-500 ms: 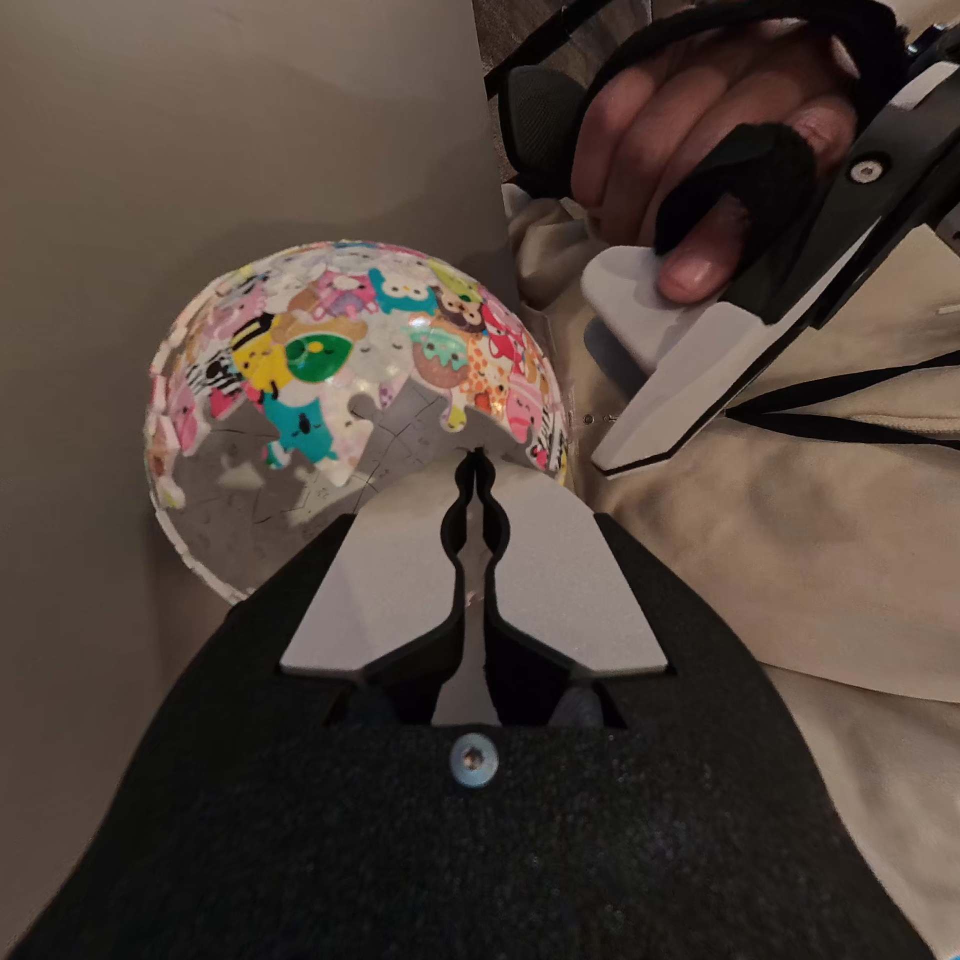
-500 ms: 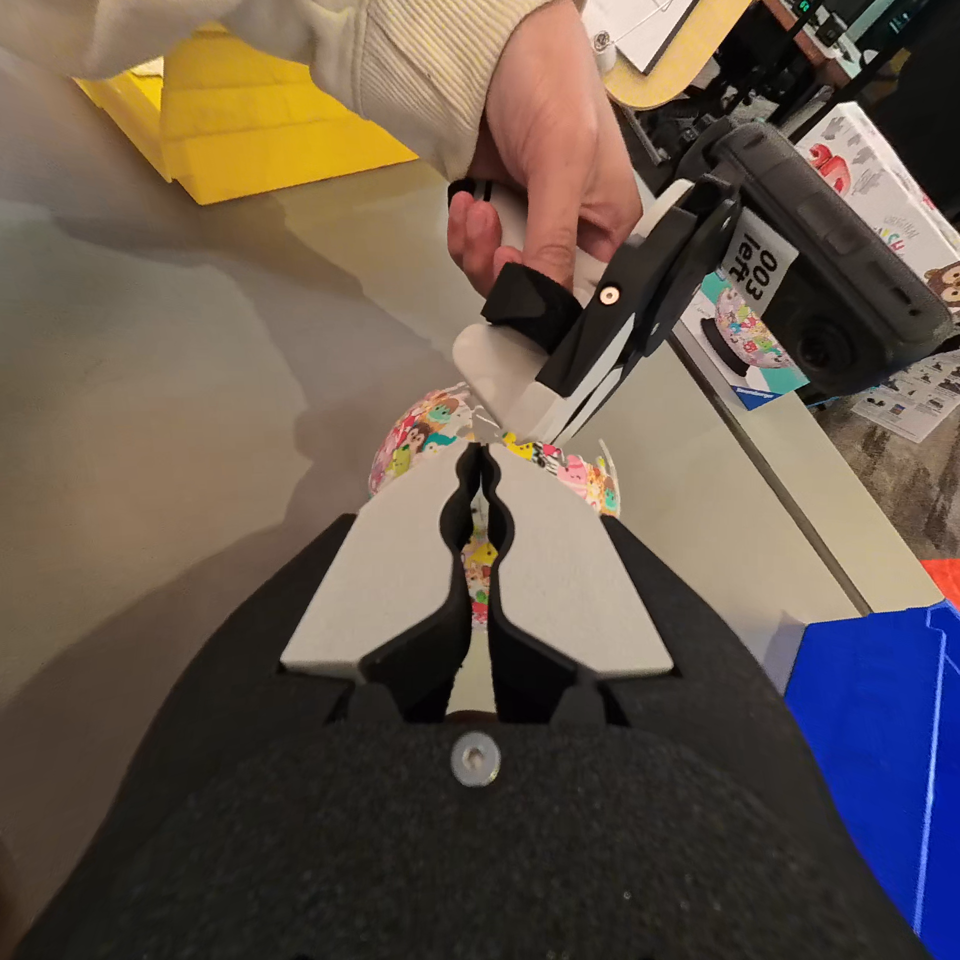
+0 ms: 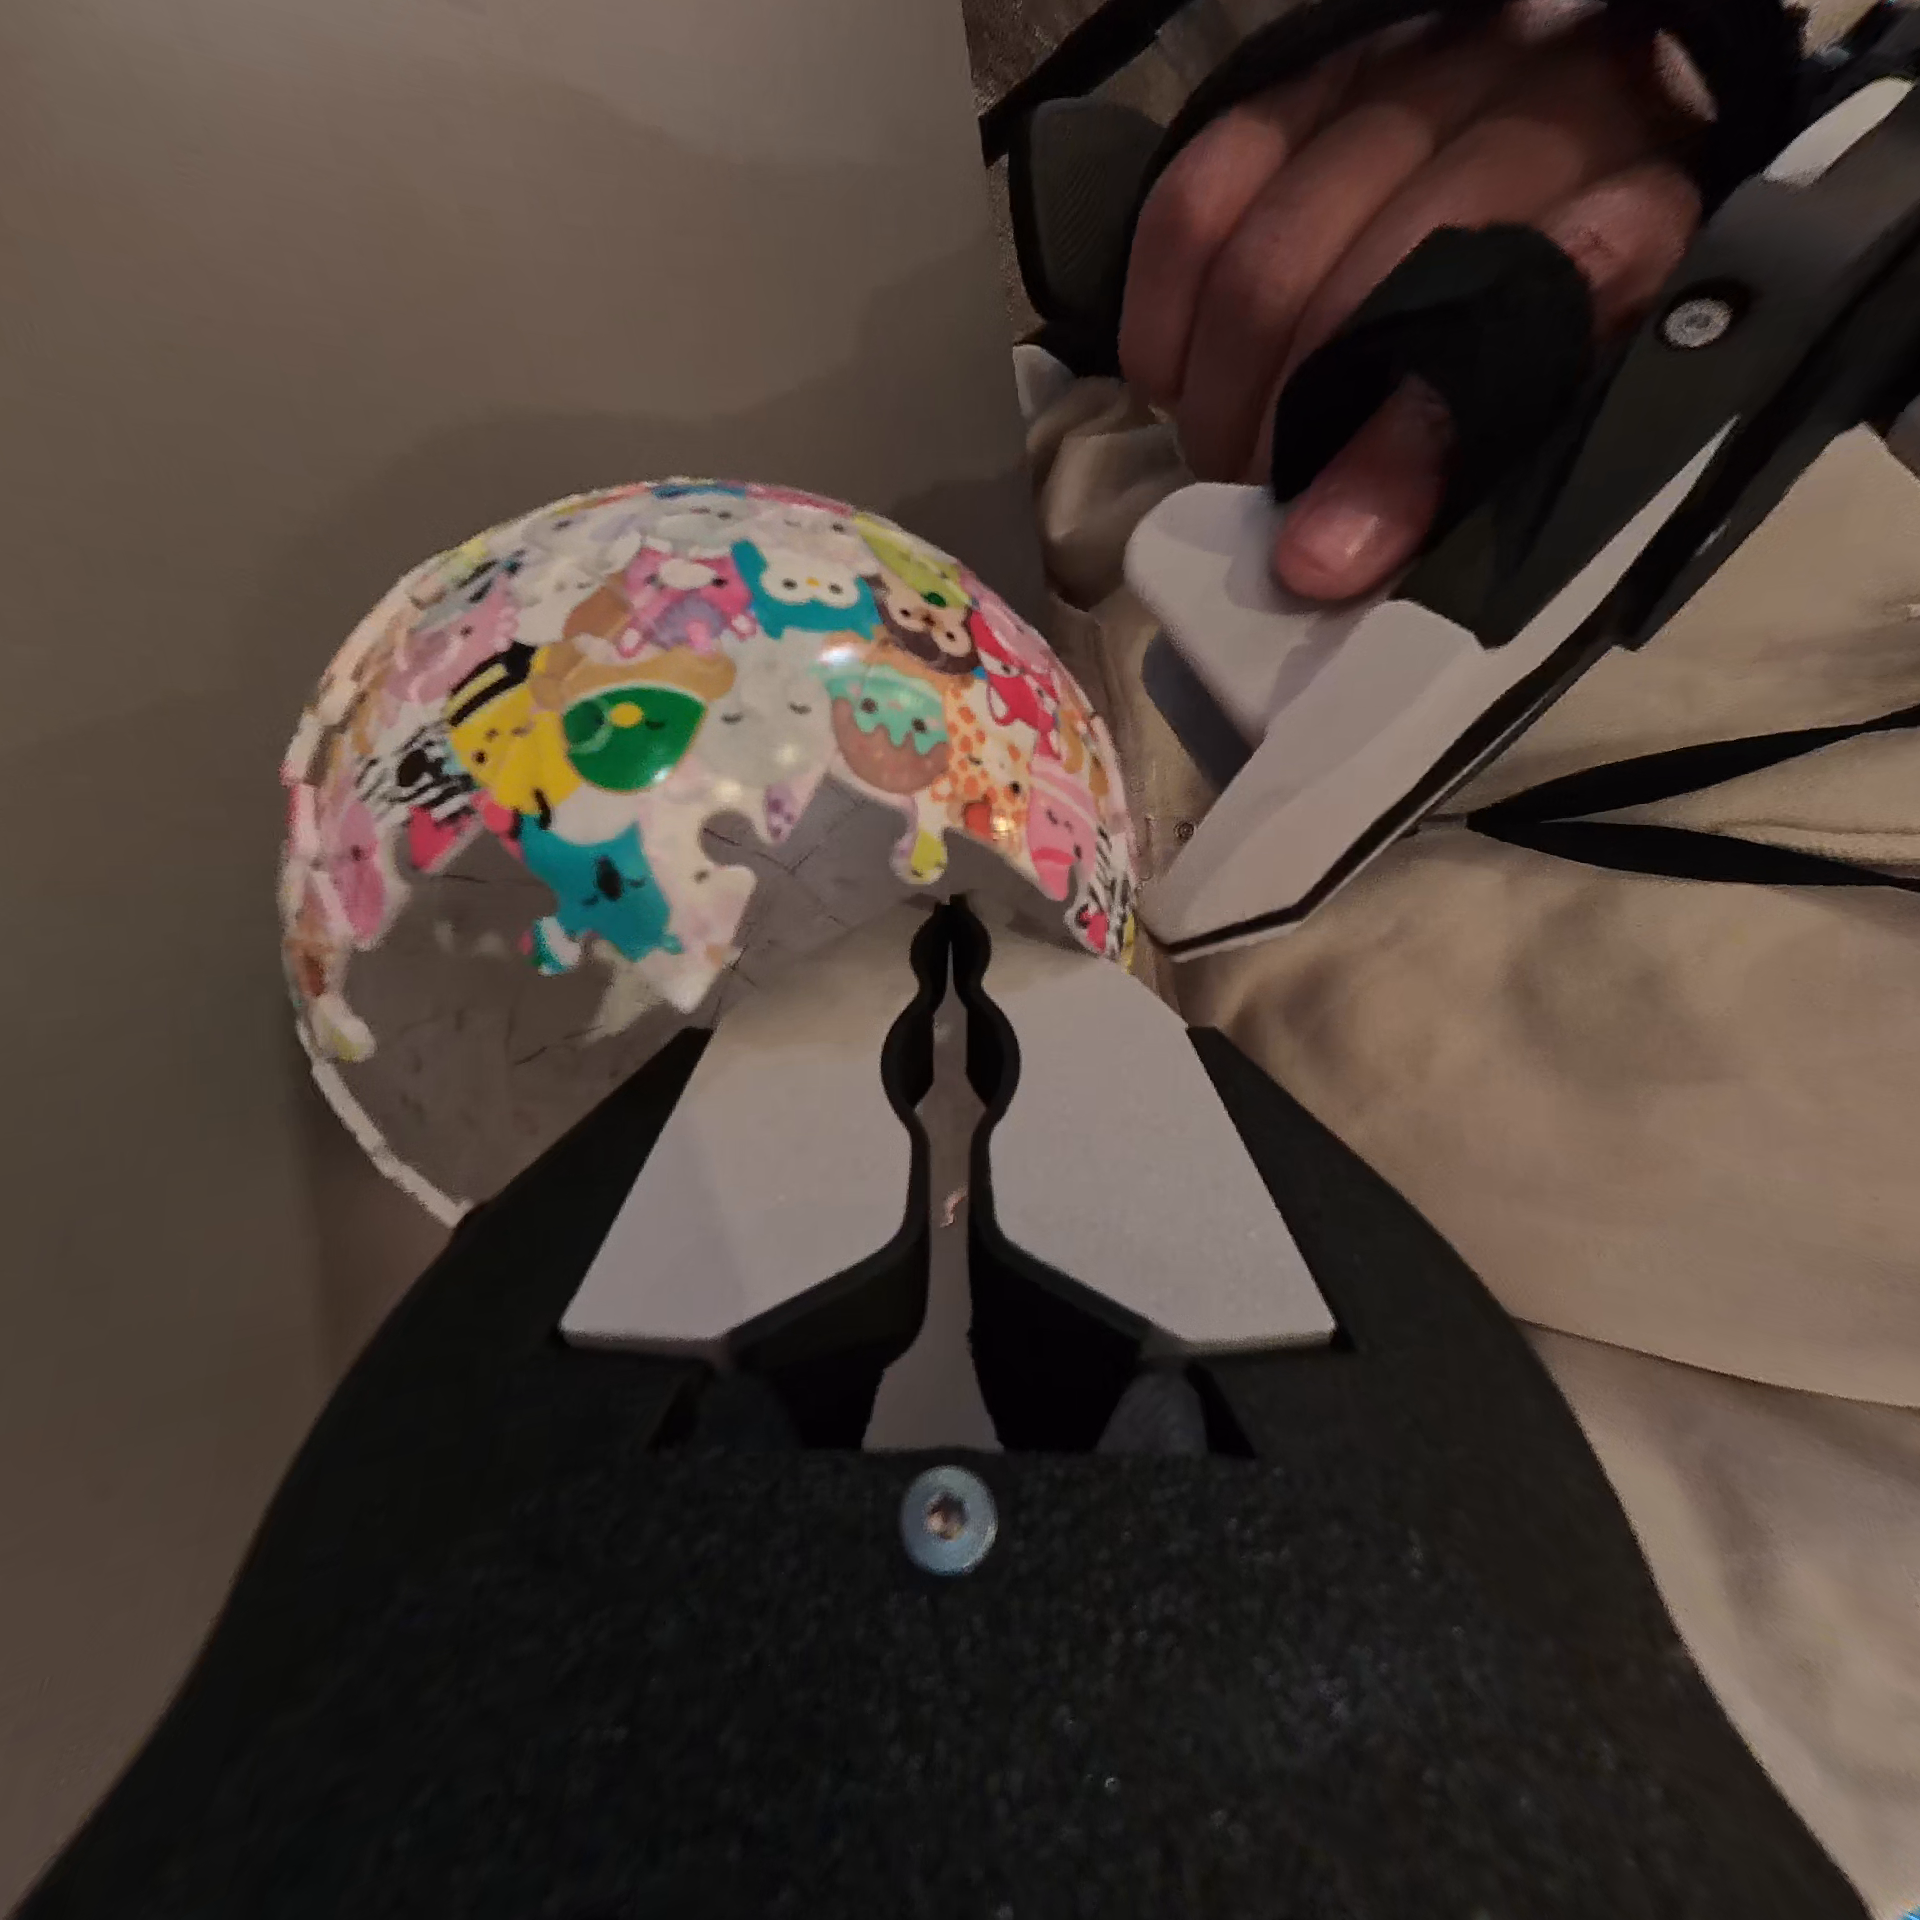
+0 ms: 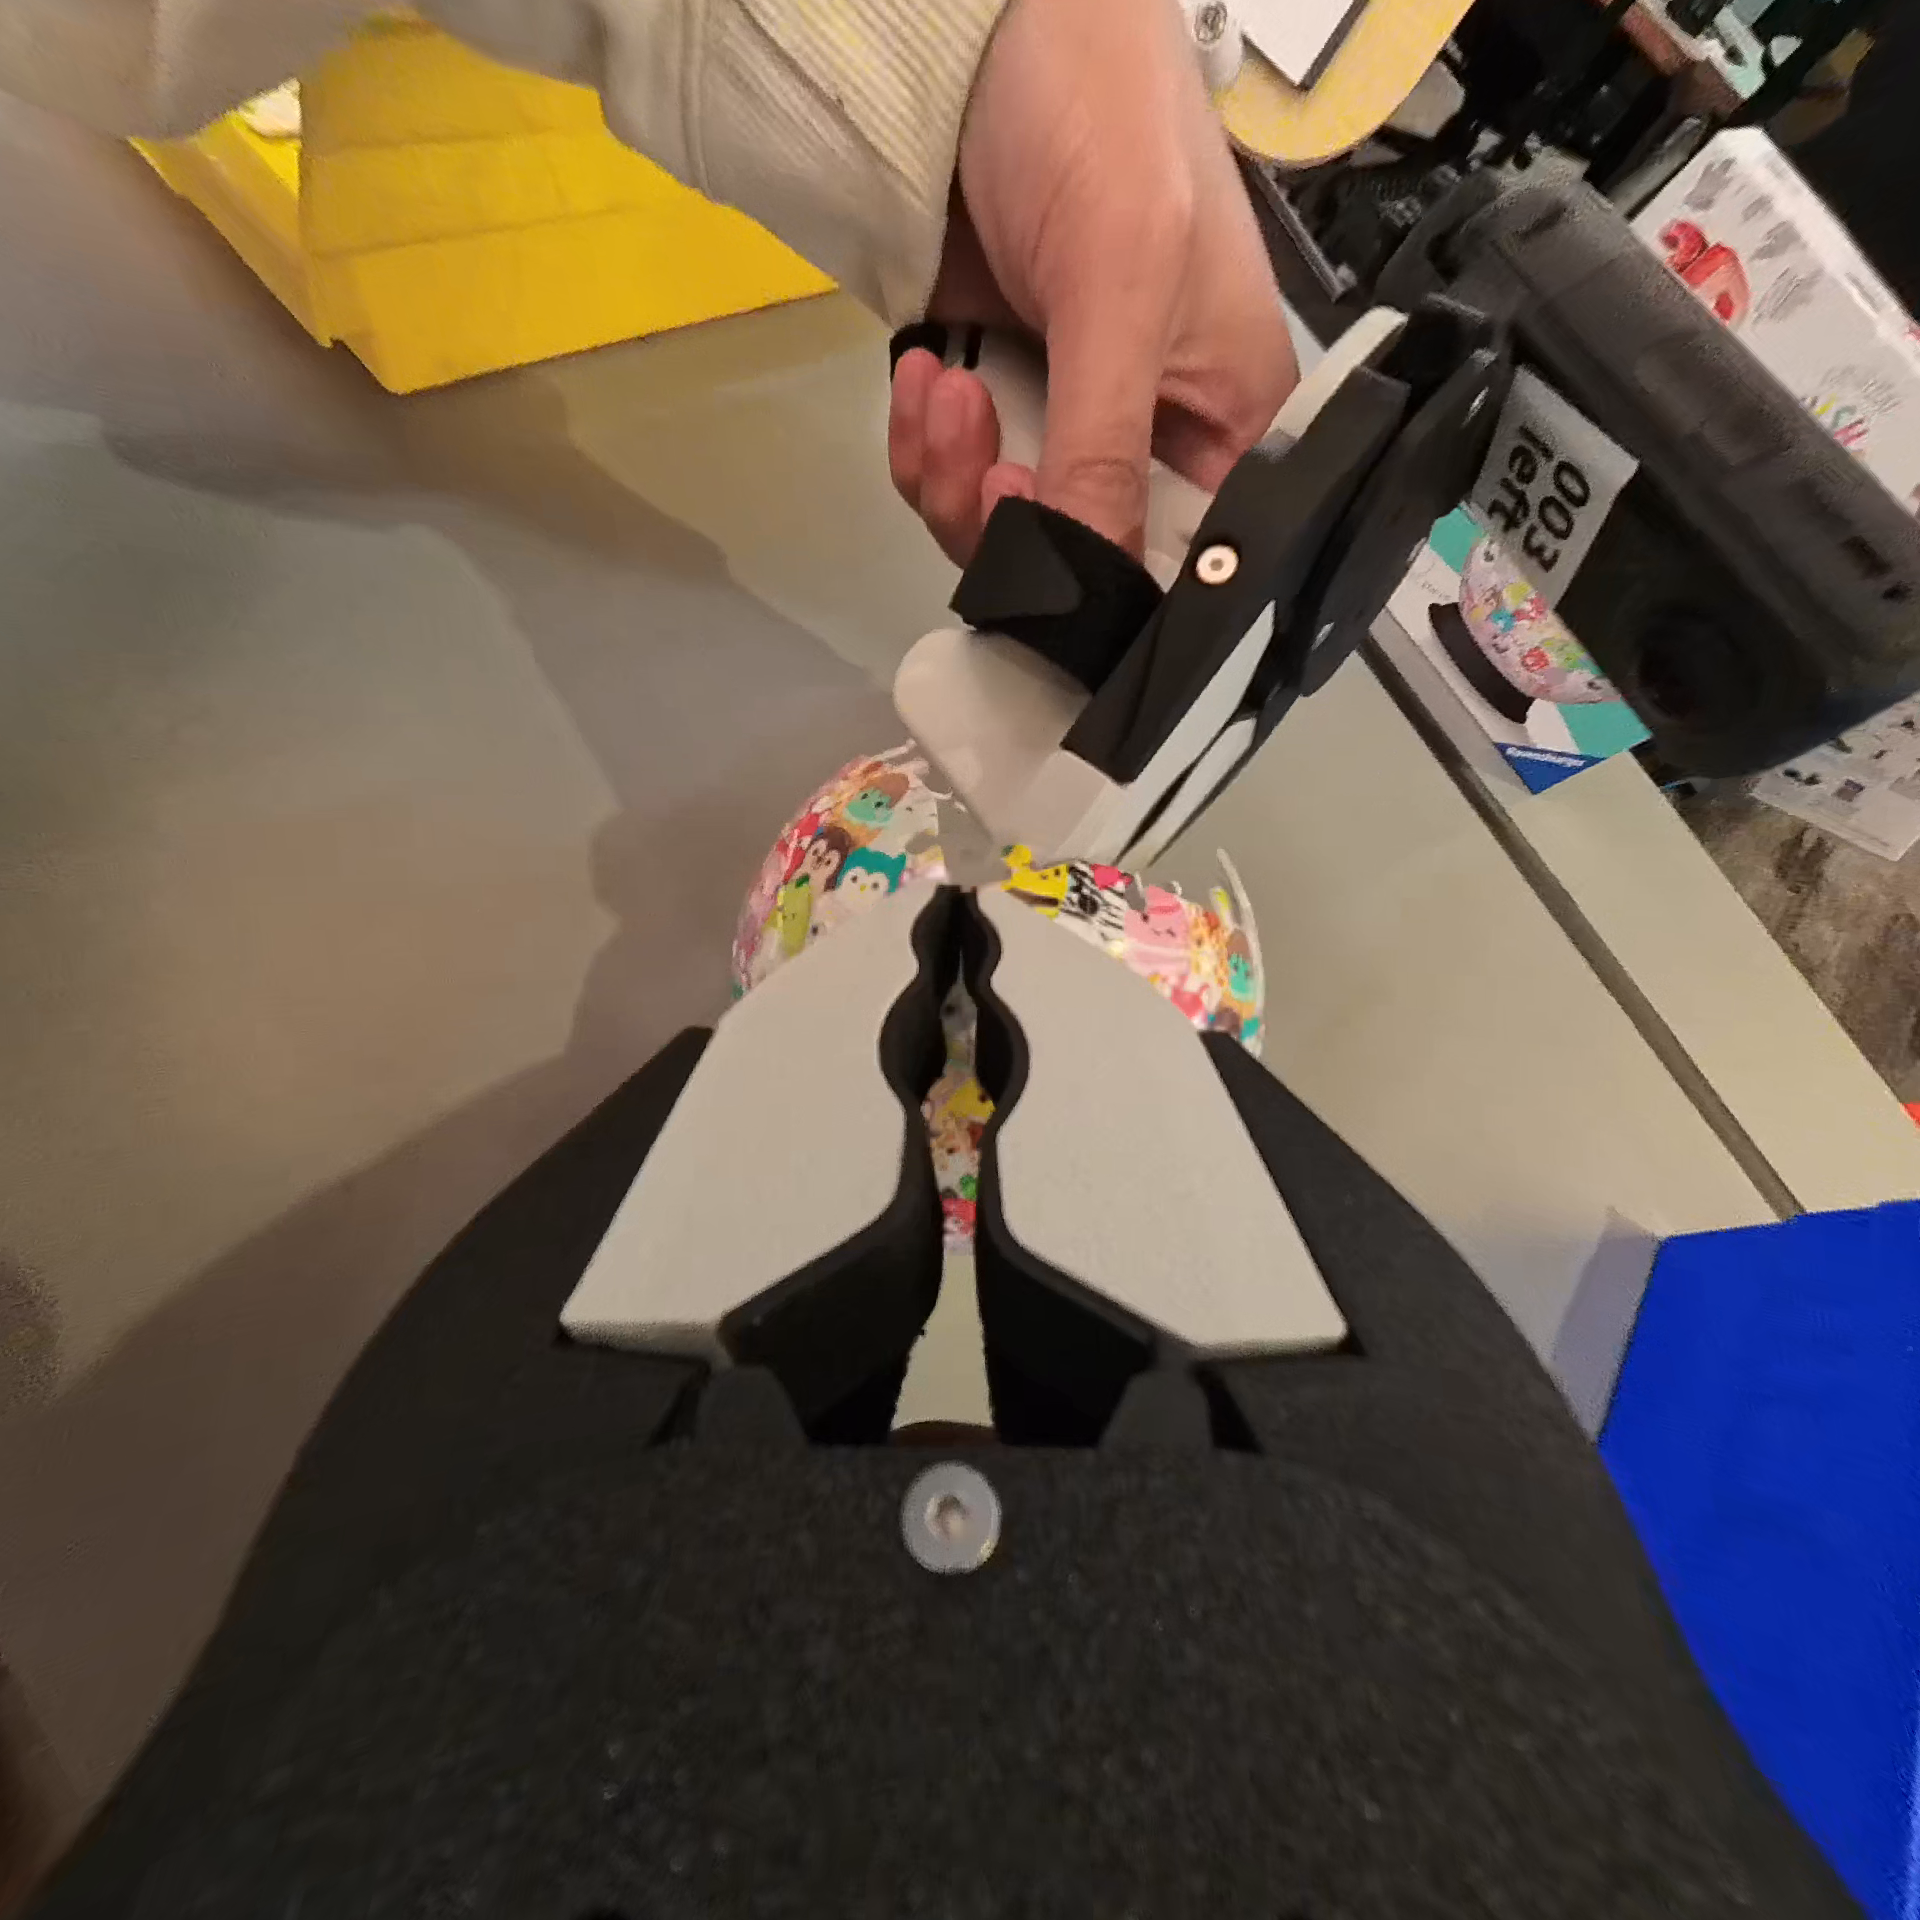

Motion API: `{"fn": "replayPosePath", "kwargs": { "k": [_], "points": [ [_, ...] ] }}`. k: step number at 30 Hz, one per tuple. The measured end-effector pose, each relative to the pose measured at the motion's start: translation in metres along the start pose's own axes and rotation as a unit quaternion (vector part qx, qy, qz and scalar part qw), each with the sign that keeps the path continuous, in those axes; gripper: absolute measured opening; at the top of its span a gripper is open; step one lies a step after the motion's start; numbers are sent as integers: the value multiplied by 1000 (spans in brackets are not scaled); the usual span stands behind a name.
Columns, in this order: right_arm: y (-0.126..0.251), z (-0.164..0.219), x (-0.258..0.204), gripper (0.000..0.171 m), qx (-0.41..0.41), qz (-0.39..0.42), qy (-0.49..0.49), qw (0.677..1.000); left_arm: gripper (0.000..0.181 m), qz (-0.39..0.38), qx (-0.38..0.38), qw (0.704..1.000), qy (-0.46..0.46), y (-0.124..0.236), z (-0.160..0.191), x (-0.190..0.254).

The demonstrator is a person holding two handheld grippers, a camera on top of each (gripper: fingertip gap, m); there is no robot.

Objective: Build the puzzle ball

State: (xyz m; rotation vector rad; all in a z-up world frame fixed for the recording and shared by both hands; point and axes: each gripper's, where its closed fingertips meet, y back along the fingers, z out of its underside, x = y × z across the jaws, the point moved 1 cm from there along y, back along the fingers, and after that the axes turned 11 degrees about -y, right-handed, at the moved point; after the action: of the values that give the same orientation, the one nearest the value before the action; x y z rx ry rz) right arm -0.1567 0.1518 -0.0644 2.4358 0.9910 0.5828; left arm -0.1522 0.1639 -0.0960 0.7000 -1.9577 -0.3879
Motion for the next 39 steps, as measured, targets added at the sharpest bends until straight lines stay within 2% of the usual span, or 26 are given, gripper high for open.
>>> {"fn": "replayPosePath", "kwargs": {
  "k": [8,17,26,31,34,39],
  "points": [
    [9,-7,2,0,14,14,12,1000,0,-6,-2,1000,1,0,0,-1],
    [21,1,8,0,20,18,10,1000,0,-21,8,1000,4,9,-1,-2],
    [35,25,13,0,64,22,-45,997,0,-104,67,992,8,42,-8,-1],
    [29,24,10,0,89,22,-52,994,0,-123,81,989,14,43,-8,3],
    [26,23,9,0,101,18,-58,993,0,-117,52,991,29,33,2,-4],
    [24,17,14,0,133,24,-88,987,0,-50,51,997,14,14,-4,-3]
  ]
}}
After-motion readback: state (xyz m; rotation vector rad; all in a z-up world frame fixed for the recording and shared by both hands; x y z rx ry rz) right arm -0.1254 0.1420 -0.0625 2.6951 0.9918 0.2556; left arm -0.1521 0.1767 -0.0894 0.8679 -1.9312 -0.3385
